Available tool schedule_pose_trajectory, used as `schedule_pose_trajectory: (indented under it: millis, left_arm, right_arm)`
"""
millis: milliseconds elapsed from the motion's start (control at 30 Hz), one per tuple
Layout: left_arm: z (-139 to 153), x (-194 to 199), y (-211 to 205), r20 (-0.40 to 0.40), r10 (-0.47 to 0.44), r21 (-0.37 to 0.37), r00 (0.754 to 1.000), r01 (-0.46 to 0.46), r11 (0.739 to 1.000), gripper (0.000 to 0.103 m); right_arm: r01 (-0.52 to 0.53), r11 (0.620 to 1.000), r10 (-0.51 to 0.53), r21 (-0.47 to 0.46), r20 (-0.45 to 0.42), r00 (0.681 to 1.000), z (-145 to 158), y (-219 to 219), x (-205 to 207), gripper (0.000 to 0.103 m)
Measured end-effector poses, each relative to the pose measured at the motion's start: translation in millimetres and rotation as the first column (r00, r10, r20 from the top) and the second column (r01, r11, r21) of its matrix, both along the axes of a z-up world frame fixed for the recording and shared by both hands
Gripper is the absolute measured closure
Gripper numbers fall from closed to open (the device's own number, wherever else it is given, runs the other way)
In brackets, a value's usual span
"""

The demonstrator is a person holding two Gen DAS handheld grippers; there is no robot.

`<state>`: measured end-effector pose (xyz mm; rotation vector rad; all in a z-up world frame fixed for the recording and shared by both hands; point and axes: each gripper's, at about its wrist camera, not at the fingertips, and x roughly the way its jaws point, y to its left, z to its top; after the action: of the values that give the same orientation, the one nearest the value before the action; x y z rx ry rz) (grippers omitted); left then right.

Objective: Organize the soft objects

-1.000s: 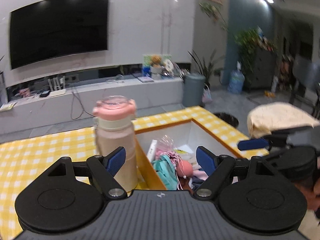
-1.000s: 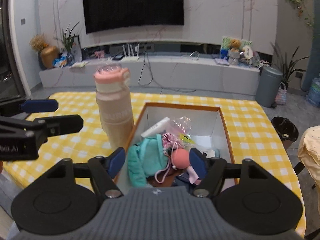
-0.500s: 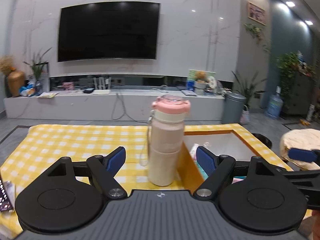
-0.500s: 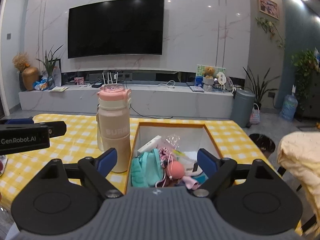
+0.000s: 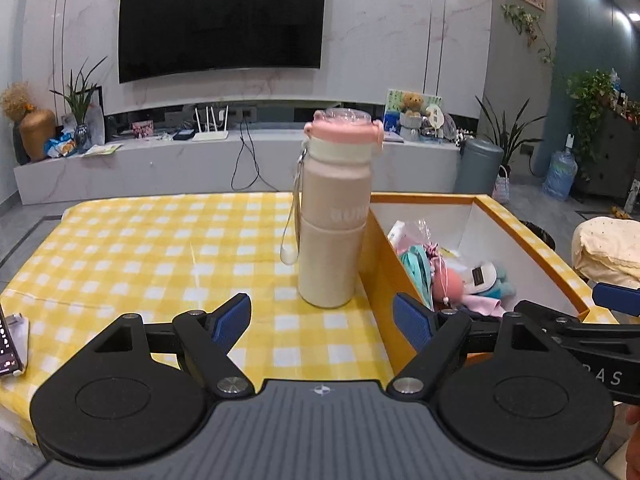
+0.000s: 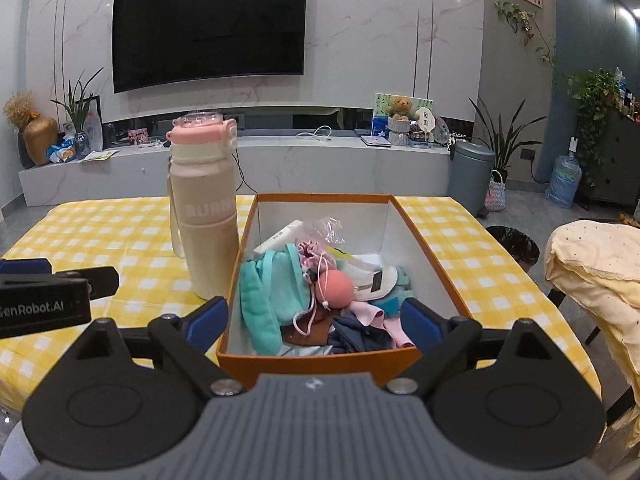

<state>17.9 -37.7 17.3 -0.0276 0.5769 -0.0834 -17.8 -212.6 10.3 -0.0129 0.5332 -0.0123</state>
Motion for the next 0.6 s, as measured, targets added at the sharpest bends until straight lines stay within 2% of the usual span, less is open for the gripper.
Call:
schedule_pose_trajectory:
  millis: [233,600]
  left_arm:
    - [-3.1,-1.9,-2.4,-0.014,0.004,0.028,1.0,-0.003,1.0,0.009]
    - [-4.2,-1.5,-2.1,-0.016,0.004,0.034,1.0,-0.003,0.999,0.009]
  right_arm:
    - [-0.007,1.0,0.007,0.003,-0.024,1.0,-7.2,-1.7,2.5,0.011]
    - [-0.008,1.0,0.008,0.006,-0.031,0.999,-8.9,-2.0,4.3,0.011]
